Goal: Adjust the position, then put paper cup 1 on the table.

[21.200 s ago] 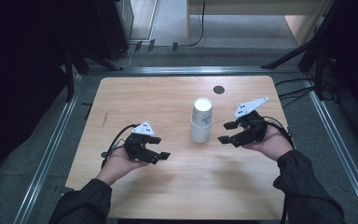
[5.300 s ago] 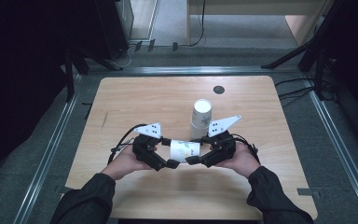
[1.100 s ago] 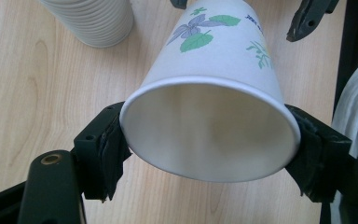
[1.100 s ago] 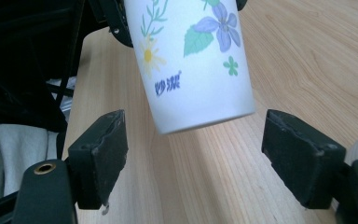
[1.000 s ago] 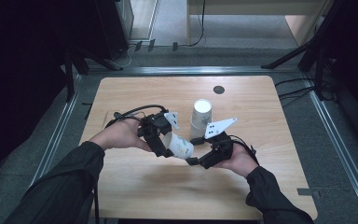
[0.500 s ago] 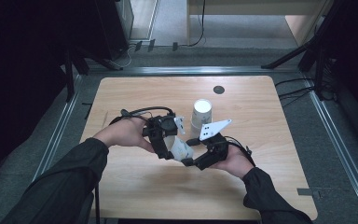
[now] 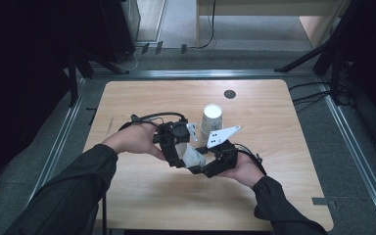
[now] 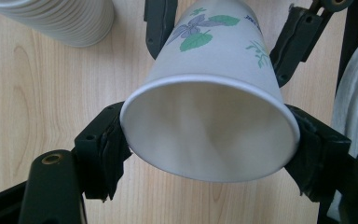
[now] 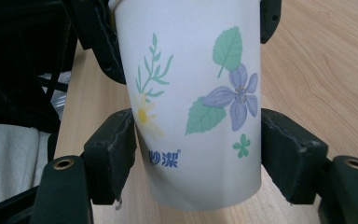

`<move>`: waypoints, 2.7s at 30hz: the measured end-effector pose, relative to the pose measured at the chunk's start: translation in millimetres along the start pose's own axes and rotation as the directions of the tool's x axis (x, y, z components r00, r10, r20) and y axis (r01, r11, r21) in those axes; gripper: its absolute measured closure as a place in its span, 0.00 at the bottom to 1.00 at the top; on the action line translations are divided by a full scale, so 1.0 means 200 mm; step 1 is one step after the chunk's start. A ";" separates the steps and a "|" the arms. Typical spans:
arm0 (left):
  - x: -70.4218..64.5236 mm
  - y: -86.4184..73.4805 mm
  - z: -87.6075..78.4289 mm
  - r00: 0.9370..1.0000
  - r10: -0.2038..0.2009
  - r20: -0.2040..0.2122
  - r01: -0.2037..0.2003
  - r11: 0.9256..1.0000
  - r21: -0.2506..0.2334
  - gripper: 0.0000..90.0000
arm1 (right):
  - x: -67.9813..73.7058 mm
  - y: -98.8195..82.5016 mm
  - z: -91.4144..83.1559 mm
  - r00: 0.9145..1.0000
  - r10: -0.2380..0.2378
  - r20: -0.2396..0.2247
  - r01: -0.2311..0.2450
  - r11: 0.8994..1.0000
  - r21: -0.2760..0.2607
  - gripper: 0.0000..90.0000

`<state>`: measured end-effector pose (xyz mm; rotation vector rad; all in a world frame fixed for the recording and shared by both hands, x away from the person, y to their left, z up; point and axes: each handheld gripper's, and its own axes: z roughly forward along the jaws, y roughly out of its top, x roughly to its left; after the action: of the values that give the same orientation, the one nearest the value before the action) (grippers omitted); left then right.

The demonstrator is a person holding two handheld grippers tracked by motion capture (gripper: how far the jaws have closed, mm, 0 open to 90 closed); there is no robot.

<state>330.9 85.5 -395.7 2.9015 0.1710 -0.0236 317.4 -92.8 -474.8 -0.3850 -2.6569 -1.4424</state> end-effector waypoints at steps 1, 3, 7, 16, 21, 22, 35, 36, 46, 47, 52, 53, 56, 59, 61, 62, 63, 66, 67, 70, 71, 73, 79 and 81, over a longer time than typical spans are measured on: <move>0.00 0.00 0.00 1.000 0.003 0.000 -0.003 1.000 -0.001 0.26 | 0.00 0.00 0.00 1.000 -0.001 0.002 0.001 1.000 0.000 0.34; 0.00 0.00 0.00 1.000 0.002 0.002 -0.002 1.000 -0.001 0.26 | 0.00 0.00 0.00 1.000 -0.001 0.002 0.001 1.000 0.003 0.35; 0.00 -0.01 0.00 1.000 0.002 0.004 -0.001 1.000 -0.014 0.26 | 0.01 0.00 0.00 1.000 -0.019 0.007 0.019 1.000 0.007 0.36; 0.00 -0.02 -0.01 1.000 -0.003 0.011 0.003 1.000 -0.031 0.24 | 0.01 0.01 -0.01 1.000 -0.029 0.007 0.029 1.000 0.001 0.37; 0.01 -0.04 -0.01 0.999 -0.039 0.013 0.039 0.997 -0.060 0.14 | 0.00 0.01 -0.03 1.000 -0.022 0.012 0.022 1.000 -0.005 0.37; 0.01 -0.05 -0.01 0.999 -0.043 0.018 0.044 0.997 -0.069 0.14 | 0.00 0.00 -0.03 1.000 -0.016 0.013 0.016 1.000 -0.004 0.37; 0.03 -0.21 -0.02 0.989 -0.144 0.046 0.151 0.954 -0.259 0.12 | -0.02 0.00 -0.10 0.999 -0.017 0.029 0.018 0.999 -0.034 0.37; 0.03 -0.22 -0.02 0.987 -0.154 0.050 0.162 0.948 -0.275 0.12 | -0.02 0.00 -0.11 0.999 -0.015 0.028 0.016 0.999 -0.034 0.37; 0.03 -0.32 0.01 0.965 -0.237 0.110 0.261 0.867 -0.425 0.12 | -0.02 0.00 -0.15 1.000 -0.009 0.024 0.010 0.999 -0.050 0.37; 0.04 -0.33 0.02 0.964 -0.240 0.111 0.264 0.862 -0.433 0.12 | -0.02 0.00 -0.15 1.000 -0.010 0.027 0.011 0.999 -0.051 0.37; 0.03 -0.36 0.05 0.952 -0.271 0.144 0.306 0.819 -0.484 0.12 | -0.02 -0.01 -0.16 1.000 -0.012 0.027 0.013 0.998 -0.056 0.37; 0.03 -0.36 0.05 0.951 -0.274 0.146 0.310 0.815 -0.489 0.12 | -0.02 -0.01 -0.16 1.000 -0.010 0.028 0.011 0.998 -0.057 0.37; 0.03 -0.37 0.07 0.947 -0.283 0.151 0.320 0.799 -0.510 0.12 | -0.02 -0.01 -0.17 1.000 -0.007 0.028 0.009 0.998 -0.061 0.37; 0.01 -0.38 0.09 0.943 -0.289 0.162 0.330 0.775 -0.539 0.12 | -0.03 -0.01 -0.17 1.000 -0.004 0.029 0.006 0.998 -0.065 0.37; 0.01 -0.38 0.10 0.941 -0.293 0.167 0.336 0.760 -0.557 0.12 | -0.03 -0.01 -0.17 1.000 -0.003 0.031 0.005 0.998 -0.068 0.37; 0.00 -0.38 0.11 0.938 -0.300 0.172 0.344 0.752 -0.563 0.12 | -0.03 -0.01 -0.18 1.000 0.000 0.029 0.002 0.998 -0.068 0.37; 0.00 -0.38 0.12 0.938 -0.299 0.176 0.344 0.748 -0.567 0.11 | -0.03 -0.01 -0.18 1.000 0.001 0.029 0.001 0.998 -0.070 0.37; -0.01 -0.39 0.14 0.933 -0.305 0.193 0.359 0.727 -0.585 0.11 | -0.04 -0.02 -0.17 1.000 0.000 0.029 0.002 0.998 -0.069 0.37; -0.02 -0.39 0.15 0.932 -0.307 0.195 0.361 0.718 -0.595 0.11 | -0.04 -0.02 -0.17 1.000 0.000 0.027 0.002 0.998 -0.068 0.37; -0.03 -0.40 0.16 0.925 -0.314 0.215 0.377 0.684 -0.624 0.11 | -0.04 -0.02 -0.17 1.000 0.002 0.024 -0.001 0.998 -0.064 0.37; -0.03 -0.40 0.16 0.924 -0.315 0.217 0.379 0.678 -0.629 0.11 | -0.04 -0.02 -0.17 1.000 -0.001 0.022 0.002 0.998 -0.064 0.37; -0.03 -0.40 0.16 0.923 -0.318 0.218 0.381 0.668 -0.639 0.12 | -0.04 -0.02 -0.16 1.000 0.001 0.020 0.000 0.998 -0.064 0.37; -0.04 -0.38 0.17 0.922 -0.311 0.229 0.382 0.648 -0.659 0.13 | -0.04 -0.03 -0.15 1.000 0.009 0.009 -0.008 0.998 -0.061 0.37; -0.04 -0.38 0.17 0.921 -0.308 0.240 0.387 0.636 -0.667 0.13 | -0.04 -0.03 -0.15 1.000 0.014 0.001 -0.014 0.998 -0.061 0.37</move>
<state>313.6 150.4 -446.3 2.0426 0.5852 -0.1435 323.0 -121.7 -465.3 -0.4091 -2.6114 -1.5225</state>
